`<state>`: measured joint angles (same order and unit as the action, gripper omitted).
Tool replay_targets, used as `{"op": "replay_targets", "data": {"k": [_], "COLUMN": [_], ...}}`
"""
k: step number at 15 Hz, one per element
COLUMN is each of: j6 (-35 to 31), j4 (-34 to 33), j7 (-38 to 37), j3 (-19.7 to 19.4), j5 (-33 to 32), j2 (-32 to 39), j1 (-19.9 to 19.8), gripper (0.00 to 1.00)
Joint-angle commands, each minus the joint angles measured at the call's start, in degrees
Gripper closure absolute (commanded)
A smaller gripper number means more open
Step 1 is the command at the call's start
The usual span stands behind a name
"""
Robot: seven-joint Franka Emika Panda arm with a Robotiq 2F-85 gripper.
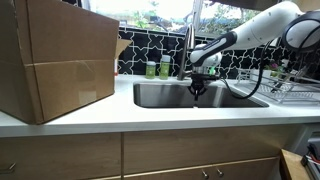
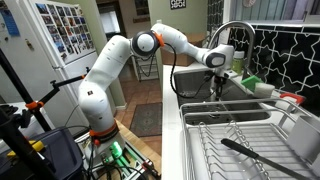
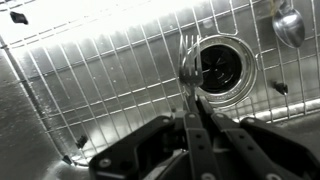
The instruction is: Touch the faucet handle then pick up the fork and put it into the dish rack
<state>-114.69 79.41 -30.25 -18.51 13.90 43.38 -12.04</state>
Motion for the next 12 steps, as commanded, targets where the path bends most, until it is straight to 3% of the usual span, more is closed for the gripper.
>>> {"op": "replay_targets", "data": {"k": [1,11,12], "j6": [-2.1,-3.8,-0.9], "j4": [13.6,28.1,22.2], "j7": [-0.7,-5.3,-3.8], "j3": [-1.8,-3.6,-2.3], "j5": [-5.7,-12.2,-10.4], "j2": [-11.7,-29.8,-25.0], "j1": [1.6,0.0,-1.1], "gripper": [0.94,0.94,0.93]}}
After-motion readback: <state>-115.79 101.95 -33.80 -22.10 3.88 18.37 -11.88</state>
